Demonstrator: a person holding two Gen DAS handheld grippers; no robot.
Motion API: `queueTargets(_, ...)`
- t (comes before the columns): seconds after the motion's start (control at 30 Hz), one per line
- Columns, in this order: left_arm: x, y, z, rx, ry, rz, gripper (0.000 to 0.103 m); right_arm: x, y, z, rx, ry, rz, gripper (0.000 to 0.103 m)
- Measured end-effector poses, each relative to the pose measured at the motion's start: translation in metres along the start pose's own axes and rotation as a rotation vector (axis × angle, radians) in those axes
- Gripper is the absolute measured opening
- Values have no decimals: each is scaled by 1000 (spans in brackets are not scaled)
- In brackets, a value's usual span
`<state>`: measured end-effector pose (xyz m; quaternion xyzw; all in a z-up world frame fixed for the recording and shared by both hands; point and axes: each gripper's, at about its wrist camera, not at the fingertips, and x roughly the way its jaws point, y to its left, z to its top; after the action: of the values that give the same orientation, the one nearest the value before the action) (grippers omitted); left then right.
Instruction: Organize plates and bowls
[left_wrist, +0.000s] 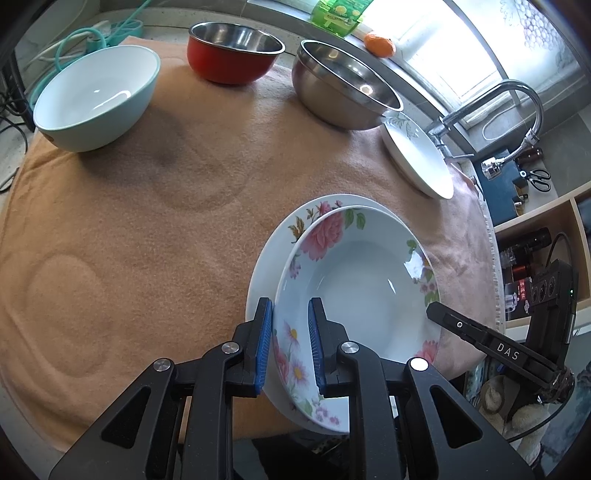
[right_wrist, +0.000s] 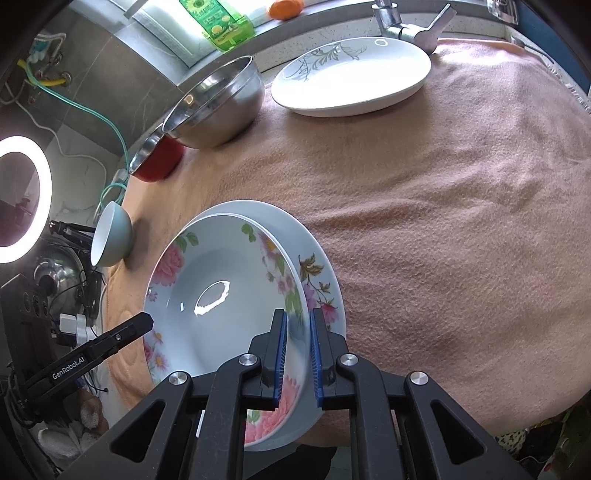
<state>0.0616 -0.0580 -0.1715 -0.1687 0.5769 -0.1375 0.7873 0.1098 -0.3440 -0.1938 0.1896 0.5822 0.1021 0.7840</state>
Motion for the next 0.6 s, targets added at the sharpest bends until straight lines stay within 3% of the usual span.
queueTargets(0.2,-6,-1,-1,12,-26,37,17,-6,0,-1,2,-14,-3,14)
queueTargets(0.4,-20,-1,-2,15,-69,69,17,-19,3,-1,-27,-54,-6,28)
queueTargets(0.6,-31,-4,-3,0,-103,76,17,-28,4,2,-48,-77,-6,29)
